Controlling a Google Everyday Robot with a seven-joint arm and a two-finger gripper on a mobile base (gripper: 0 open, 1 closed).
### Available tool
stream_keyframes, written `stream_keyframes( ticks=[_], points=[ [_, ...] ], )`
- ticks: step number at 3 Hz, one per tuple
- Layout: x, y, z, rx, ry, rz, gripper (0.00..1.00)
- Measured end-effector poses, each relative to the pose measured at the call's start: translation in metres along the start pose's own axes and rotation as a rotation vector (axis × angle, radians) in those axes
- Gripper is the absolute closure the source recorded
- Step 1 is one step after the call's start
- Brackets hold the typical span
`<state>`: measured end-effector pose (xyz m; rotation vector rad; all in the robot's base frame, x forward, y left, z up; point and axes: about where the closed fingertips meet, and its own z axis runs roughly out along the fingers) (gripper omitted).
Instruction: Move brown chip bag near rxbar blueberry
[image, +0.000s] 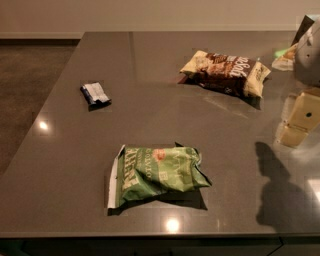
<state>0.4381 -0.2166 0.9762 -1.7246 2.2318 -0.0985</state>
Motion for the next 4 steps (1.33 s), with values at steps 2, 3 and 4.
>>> stream_keyframes(
  ticks=[2,3,4],
  points=[
    [-0.012,-0.021,0.005,-0.003,-0.053,0.025,0.00],
    [-0.033,-0.058,0.027,0.003,-0.124,0.064,0.00],
    [-0.047,-0.096,0.049,0.018,-0.171,0.107,0.00]
  ],
)
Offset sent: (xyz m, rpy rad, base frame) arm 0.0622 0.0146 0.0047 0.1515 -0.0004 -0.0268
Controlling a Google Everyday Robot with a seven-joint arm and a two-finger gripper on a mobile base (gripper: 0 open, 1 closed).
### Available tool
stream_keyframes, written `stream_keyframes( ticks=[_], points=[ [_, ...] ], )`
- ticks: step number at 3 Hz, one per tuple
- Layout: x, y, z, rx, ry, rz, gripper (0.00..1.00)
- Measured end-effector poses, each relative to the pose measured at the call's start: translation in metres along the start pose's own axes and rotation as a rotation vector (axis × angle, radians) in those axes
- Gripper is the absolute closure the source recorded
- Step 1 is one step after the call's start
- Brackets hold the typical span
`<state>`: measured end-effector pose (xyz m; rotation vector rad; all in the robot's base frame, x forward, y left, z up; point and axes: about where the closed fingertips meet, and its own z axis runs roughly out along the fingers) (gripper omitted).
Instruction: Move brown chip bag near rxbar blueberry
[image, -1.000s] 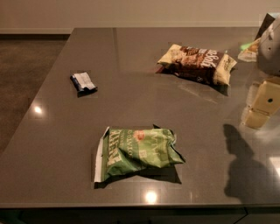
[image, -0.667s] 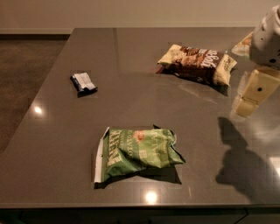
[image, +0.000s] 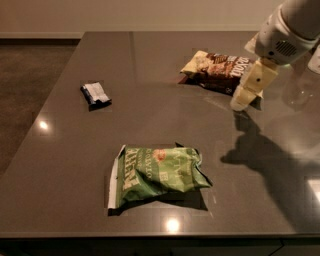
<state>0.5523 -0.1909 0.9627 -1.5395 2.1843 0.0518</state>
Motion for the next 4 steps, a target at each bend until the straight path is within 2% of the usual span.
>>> stream_keyframes(
  ticks=[1,3,4],
  points=[
    [-0.003,-0.030,0.023,-0.004,-0.041,0.062,0.00],
    [-0.010,-0.074,0.064,-0.014,-0.101,0.165,0.00],
    [-0.013,-0.102,0.076,0.030,-0.104,0.194,0.00]
  ],
)
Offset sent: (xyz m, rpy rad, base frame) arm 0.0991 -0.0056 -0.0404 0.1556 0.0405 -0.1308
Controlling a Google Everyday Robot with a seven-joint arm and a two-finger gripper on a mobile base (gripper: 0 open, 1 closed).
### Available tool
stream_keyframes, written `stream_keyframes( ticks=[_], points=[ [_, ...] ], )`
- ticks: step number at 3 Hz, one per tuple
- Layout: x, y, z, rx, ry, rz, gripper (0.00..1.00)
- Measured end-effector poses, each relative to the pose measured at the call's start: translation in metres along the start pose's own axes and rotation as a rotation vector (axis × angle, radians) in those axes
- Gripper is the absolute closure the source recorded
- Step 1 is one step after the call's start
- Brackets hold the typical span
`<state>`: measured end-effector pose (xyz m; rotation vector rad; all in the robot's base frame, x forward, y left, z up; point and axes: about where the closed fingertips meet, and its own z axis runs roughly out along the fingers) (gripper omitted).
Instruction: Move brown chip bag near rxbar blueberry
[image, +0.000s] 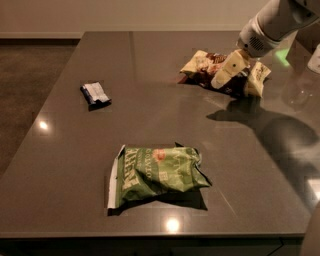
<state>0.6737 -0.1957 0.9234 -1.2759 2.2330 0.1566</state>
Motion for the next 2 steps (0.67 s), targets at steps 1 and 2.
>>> stream_keyframes(
  ticks=[1,2],
  points=[
    [0.002,-0.016,0.003,0.044,0.024,-0.003,0.00],
    [0.012,-0.028,0.010,0.081,0.101,-0.020,0.00]
  ],
)
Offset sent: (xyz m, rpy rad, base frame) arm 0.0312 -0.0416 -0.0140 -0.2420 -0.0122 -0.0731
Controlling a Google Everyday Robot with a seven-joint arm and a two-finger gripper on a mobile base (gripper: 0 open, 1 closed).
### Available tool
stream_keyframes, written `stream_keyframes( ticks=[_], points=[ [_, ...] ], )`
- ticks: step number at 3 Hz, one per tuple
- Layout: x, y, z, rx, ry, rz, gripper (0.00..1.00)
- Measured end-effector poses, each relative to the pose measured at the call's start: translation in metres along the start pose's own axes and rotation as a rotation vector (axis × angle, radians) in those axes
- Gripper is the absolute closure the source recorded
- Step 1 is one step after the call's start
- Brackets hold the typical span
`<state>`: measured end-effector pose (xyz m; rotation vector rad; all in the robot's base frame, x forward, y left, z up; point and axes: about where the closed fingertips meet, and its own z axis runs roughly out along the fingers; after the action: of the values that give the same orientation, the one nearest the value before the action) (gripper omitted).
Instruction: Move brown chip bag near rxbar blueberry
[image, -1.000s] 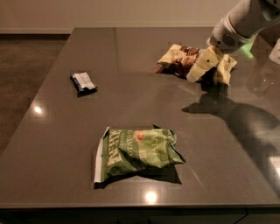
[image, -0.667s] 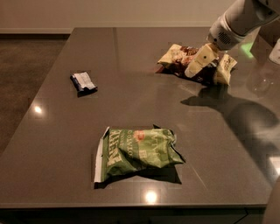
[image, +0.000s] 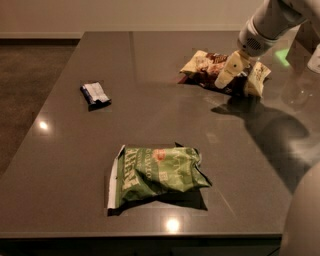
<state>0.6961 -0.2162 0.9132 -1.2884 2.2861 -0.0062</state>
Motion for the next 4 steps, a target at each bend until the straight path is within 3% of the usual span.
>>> stream_keyframes(
  ticks=[2,4],
  points=[
    [0.012,-0.017,0.023,0.019,0.095,-0.027,0.00],
    [0.016,-0.025,0.035,-0.001,0.124,-0.038,0.40]
  ],
)
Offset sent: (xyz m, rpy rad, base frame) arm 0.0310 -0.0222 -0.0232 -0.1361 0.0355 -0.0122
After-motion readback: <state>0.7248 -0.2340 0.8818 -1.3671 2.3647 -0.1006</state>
